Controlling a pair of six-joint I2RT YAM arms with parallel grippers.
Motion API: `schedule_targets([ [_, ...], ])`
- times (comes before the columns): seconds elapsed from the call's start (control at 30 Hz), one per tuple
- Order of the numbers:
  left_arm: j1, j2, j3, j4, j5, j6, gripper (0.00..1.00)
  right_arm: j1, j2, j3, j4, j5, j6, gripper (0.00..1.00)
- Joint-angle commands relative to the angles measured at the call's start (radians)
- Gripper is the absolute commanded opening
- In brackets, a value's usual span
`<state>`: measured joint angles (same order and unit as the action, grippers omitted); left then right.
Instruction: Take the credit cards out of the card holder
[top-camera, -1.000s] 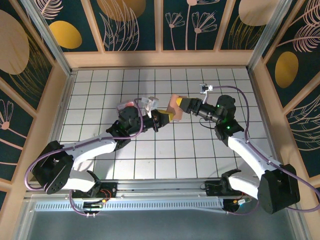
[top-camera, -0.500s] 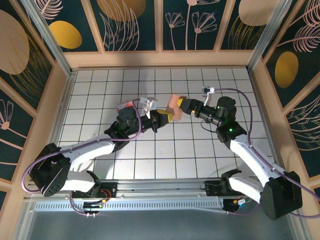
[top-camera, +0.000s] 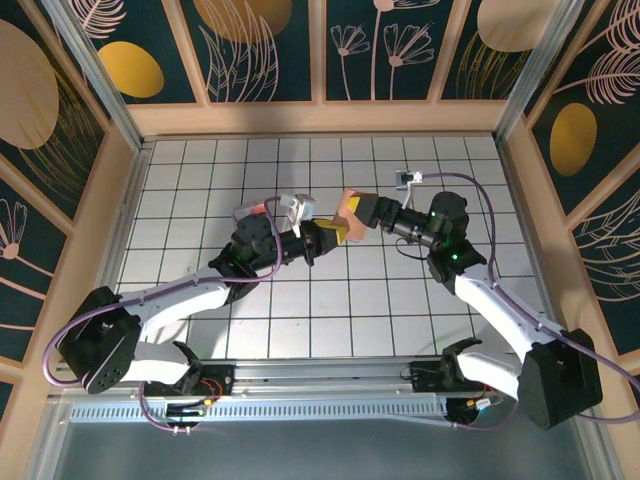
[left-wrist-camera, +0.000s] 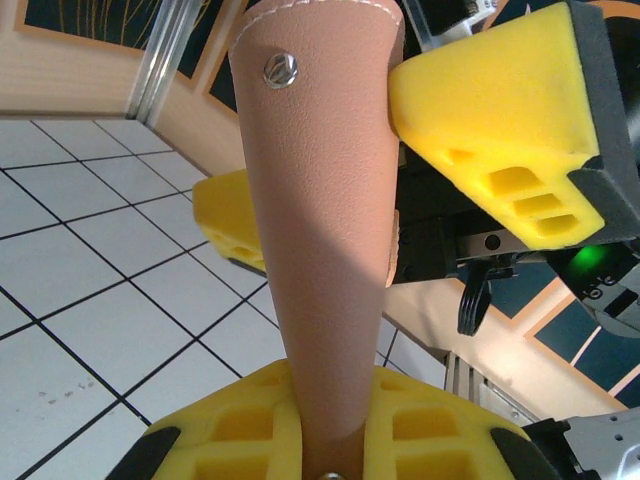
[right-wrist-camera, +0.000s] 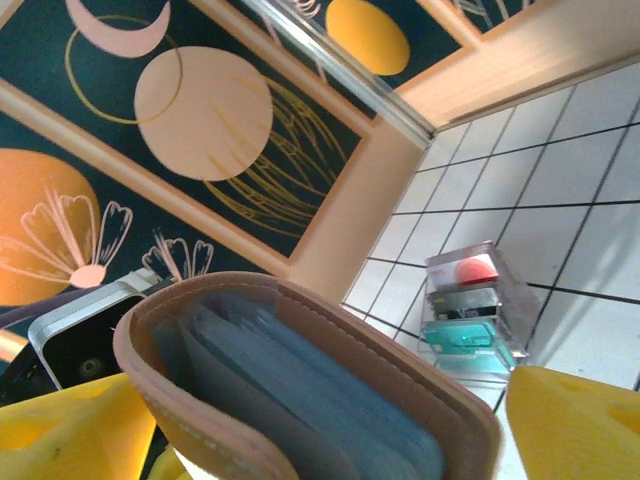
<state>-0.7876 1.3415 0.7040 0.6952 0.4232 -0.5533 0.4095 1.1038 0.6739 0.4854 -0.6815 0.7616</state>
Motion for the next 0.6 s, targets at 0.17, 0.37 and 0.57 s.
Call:
schedule_targets([
  [0.17, -0.006, -0.004, 0.028, 0.066, 0.008, -0.008, 0.19, 0.022, 0.014, 0.040, 0.048, -0.039, -0.022, 0.61],
  [0.37, -0.006, 0.014, 0.059, 0.043, 0.018, -0.023, 0.43, 0.022, -0.018, 0.043, -0.027, -0.011, -0.074, 0.39],
  [0.57, -0.007, 0.041, 0.112, -0.011, 0.023, -0.018, 0.47, 0.022, -0.028, 0.067, -0.102, 0.010, -0.120, 0.39],
])
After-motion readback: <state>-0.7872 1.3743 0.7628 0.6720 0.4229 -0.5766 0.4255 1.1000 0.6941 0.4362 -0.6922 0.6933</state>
